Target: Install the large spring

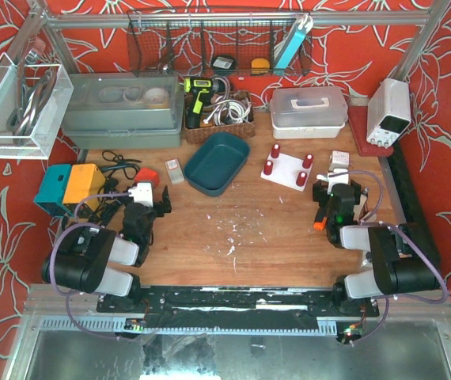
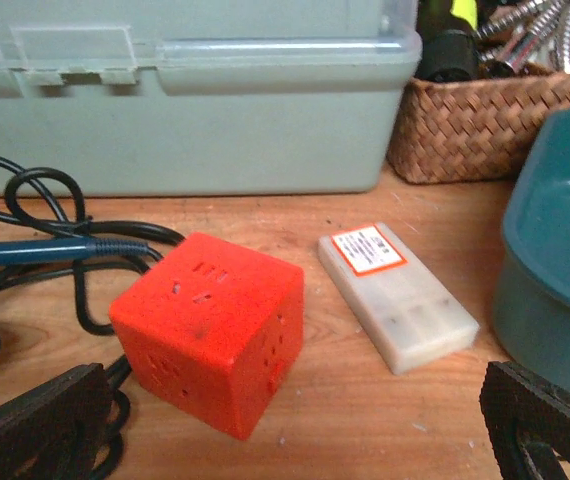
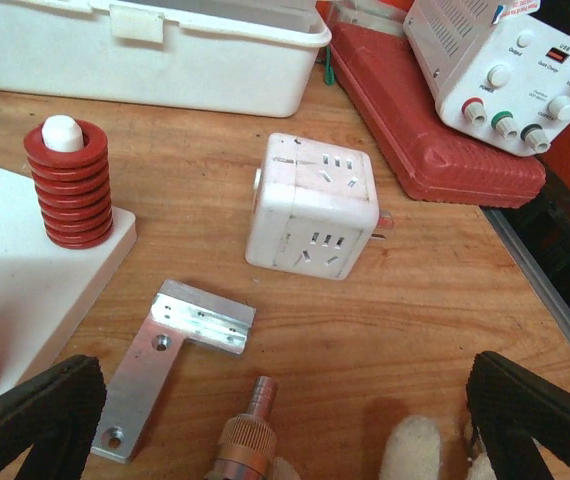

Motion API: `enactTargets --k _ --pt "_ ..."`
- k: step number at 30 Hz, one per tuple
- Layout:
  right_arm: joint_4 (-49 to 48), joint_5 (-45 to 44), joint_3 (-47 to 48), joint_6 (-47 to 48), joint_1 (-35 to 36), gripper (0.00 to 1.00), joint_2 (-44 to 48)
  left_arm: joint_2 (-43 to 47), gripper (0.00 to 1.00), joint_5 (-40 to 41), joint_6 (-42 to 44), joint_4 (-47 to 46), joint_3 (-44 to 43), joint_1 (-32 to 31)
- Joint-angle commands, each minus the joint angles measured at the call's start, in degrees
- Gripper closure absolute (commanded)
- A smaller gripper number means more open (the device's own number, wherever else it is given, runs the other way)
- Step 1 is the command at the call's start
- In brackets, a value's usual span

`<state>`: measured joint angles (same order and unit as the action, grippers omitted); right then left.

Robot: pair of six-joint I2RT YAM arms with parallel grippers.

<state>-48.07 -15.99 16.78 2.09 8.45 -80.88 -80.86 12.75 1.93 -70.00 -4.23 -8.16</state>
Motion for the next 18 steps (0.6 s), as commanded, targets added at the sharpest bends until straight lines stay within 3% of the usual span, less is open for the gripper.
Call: enactTargets --k 1,18 --pt "-2.2 0.6 -0.5 -1.1 -0.4 0.01 -0.2 -0.3 0.00 -0.2 -1.4 -3.6 -1.1 1.5" --pt "-2.3 0.6 -0.6 -0.9 -0.4 0.01 0.0 0.0 0.00 -0.5 -1.1 -3.4 -1.1 1.5"
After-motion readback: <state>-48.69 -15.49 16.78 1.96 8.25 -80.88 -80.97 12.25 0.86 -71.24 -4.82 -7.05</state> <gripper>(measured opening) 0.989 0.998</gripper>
